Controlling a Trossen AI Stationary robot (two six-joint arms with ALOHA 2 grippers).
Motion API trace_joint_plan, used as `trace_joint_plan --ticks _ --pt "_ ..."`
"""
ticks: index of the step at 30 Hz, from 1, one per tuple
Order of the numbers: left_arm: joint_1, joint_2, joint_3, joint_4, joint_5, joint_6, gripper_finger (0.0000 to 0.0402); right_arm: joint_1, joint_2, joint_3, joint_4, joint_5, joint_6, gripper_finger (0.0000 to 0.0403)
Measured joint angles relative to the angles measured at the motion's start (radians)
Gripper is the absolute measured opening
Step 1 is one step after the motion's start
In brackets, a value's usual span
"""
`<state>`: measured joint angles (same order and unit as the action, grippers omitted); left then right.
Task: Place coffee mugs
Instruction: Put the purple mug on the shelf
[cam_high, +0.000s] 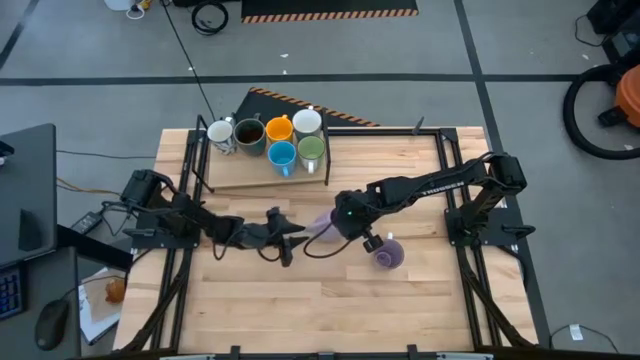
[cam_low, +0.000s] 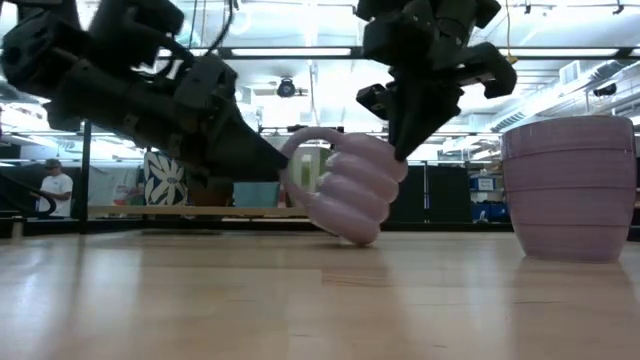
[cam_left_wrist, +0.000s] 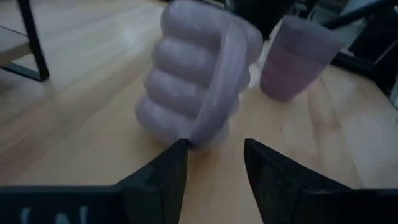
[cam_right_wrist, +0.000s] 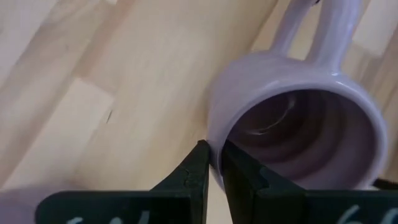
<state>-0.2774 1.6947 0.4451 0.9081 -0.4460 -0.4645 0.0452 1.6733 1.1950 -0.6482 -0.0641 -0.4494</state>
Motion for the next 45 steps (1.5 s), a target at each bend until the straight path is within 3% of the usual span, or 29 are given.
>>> trace_joint_plan --ticks 6,12,18,27,34,45 --pt "0.031 0.0 0.114 -0.28 0.031 0.029 0.0171 0.002 0.0 0.0 -0.025 0.031 -0.016 0.0042" --pt "0.034 -0.049 0.17 -0.396 -0.007 0.103 0.0171 0.004 0.0 0.0 -0.034 0.065 -0.023 0.0042" --pt "0.034 -0.119 0.17 -0.441 -0.06 0.14 0.0171 0.005 -0.002 0.0 -0.058 0.069 -0.036 0.0042" --pt "0.049 -0.121 0.17 -0.4 -0.196 0.223 0.0173 0.005 -0.034 0.0 -0.068 0.064 -0.057 0.0043" --pt "0.11 -0.116 0.17 -0.314 -0.002 0.219 0.0182 0.005 -0.037 0.0 -0.068 0.063 -0.085 0.0043" --pt "0.172 -0.056 0.173 -0.171 0.133 0.224 0.0198 0.005 -0.037 0.001 -0.063 0.019 -0.093 0.0043"
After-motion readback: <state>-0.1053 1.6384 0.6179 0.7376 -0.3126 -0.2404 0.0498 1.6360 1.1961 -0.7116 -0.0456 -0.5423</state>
